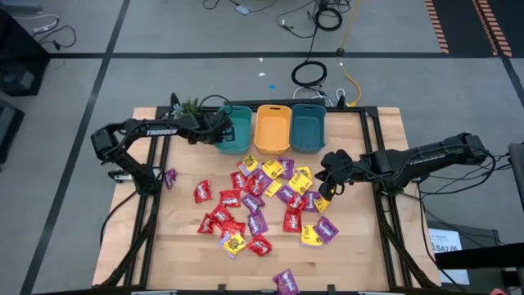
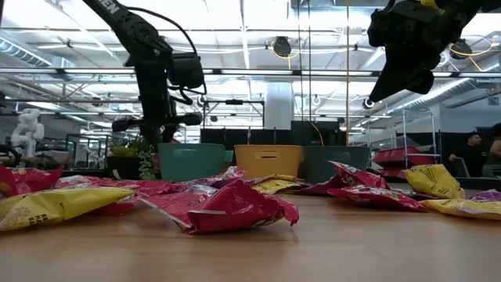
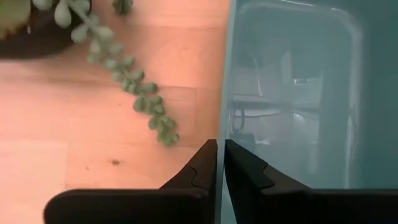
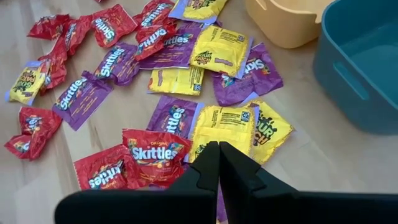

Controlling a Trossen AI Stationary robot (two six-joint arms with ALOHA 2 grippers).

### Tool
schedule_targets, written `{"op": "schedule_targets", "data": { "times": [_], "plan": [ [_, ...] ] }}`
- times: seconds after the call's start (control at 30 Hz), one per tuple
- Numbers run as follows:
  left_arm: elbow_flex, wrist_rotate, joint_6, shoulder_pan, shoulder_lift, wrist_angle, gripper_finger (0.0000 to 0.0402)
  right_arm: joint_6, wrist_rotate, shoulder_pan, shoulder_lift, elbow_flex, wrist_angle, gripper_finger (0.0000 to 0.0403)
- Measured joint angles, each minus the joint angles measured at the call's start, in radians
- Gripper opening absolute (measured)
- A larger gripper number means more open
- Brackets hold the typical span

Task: Sort candy
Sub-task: Move the blue bin to the left side of the yellow bin, then adjust the yellow bin

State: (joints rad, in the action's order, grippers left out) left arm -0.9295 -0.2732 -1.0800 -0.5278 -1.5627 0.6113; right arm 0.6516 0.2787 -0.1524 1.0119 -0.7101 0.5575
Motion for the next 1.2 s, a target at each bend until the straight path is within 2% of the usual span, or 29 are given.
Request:
{"op": "schedule_targets", "data": {
  "times": [0.3,0.6,0.77,1.2],
  "plan": [
    [0.0,0.003,-0.01,-0.002,0.0,-0.006,0.0041,-0.043,0.0,0.0,0.0,0.0,0.001,0.0002],
    [0.0,0.006,-0.005,-0.003,0.0,-0.01,0.0116,-0.046,-0.02,0.0,0.0,0.0,0.001,0.0002],
    [-0.018,-0.02,0.002,-0.003,0.014,-0.007,0.0132,-0.046,-0.024,0.0,0.0,0.0,0.001,0.0002],
    [-0.123,-0.073,0.285,-0.003,0.213,-0.001,0.0132,-0.041,-0.019,0.0,0.0,0.0,-0.008,0.0002]
  ]
}}
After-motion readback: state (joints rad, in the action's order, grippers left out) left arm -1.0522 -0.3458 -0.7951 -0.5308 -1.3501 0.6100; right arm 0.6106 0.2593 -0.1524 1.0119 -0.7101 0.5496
